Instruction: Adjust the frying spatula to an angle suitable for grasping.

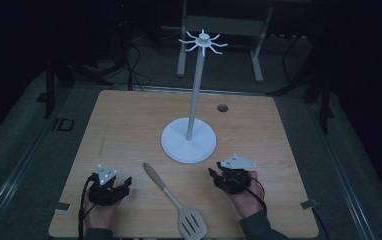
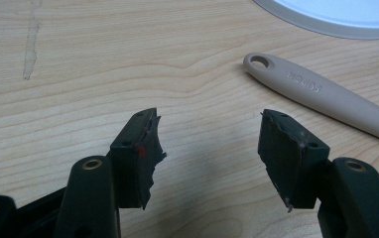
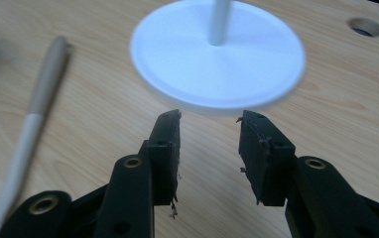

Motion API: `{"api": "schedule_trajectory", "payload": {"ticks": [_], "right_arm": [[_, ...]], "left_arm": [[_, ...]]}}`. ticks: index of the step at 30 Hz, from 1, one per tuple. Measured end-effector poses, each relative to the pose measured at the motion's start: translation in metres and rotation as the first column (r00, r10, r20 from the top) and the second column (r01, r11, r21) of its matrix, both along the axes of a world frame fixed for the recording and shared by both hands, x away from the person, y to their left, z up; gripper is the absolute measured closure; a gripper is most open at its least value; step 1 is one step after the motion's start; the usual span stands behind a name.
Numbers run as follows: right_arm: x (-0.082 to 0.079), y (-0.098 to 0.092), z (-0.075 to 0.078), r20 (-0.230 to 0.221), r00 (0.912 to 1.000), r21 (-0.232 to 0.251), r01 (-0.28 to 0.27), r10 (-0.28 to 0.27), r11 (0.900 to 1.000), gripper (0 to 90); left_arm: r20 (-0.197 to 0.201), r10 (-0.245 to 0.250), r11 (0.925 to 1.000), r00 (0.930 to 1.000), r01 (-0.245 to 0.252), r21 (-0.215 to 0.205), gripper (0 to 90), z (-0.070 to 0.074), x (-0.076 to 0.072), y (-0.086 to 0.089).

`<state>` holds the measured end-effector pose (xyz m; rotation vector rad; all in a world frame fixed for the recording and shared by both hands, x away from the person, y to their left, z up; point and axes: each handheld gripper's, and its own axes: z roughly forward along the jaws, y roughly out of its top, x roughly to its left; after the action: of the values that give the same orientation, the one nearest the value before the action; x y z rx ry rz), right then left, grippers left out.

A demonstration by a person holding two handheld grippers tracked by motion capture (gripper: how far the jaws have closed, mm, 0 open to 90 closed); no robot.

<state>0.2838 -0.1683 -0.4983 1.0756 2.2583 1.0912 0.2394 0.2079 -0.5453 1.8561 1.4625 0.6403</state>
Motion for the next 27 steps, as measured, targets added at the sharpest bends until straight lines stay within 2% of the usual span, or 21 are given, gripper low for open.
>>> {"api": "schedule_trajectory", "payload": {"ticks": [3,5,6,7,10,16,17,21,22,27], "right_arm": [[0.001,0.011,0.002,0.001,0.9994,-0.015,-0.035,0.035,0.999,61.2],[0.001,0.029,0.005,0.0,0.9964,-0.036,-0.084,0.084,0.996,61.3],[0.001,0.029,0.005,0.0,0.9964,-0.036,-0.084,0.084,0.996,61.3],[0.001,0.041,0.007,-0.002,0.9936,-0.05,-0.113,0.113,0.992,61.3],[0.001,0.056,0.007,-0.004,0.9889,-0.07,-0.149,0.149,0.986,61.2],[0.003,0.07,0.007,-0.031,0.9844,-0.062,-0.175,0.173,0.983,61.3],[0.003,0.08,0.005,-0.053,0.9792,-0.06,-0.199,0.196,0.978,61.5],[0.003,0.089,0.002,-0.07,0.9726,-0.071,-0.226,0.222,0.971,61.5],[0.003,0.096,0.0,-0.086,0.9676,-0.082,-0.244,0.237,0.966,61.4],[0.003,0.111,-0.008,-0.124,0.9559,-0.11,-0.28,0.266,0.954,61.2]], "left_arm": [[-0.001,-0.001,1.0,1.0,0.001,0.002,41.3,0.0,0.0,0.0],[0.0,0.001,1.0,1.0,-0.001,0.0,41.3,0.0,0.0,0.0],[0.0,0.001,1.0,1.0,-0.001,0.0,41.3,0.0,0.0,0.0],[-0.001,0.0,1.0,1.0,0.0,0.002,41.3,0.0,0.0,0.001],[0.0,0.0,1.0,1.0,0.0,0.001,41.3,0.0,0.0,0.001],[0.004,0.006,1.0,1.0,-0.006,-0.002,41.3,0.001,0.0,0.002],[0.004,0.006,1.0,1.0,-0.006,-0.002,41.3,0.001,0.0,0.002],[0.004,0.005,1.0,1.0,-0.005,-0.001,41.3,0.001,0.0,0.002],[0.004,0.005,1.0,1.0,-0.005,-0.001,41.3,0.001,0.0,0.002],[0.003,0.004,1.0,1.0,-0.004,0.0,41.3,0.001,0.0,0.002]]}}
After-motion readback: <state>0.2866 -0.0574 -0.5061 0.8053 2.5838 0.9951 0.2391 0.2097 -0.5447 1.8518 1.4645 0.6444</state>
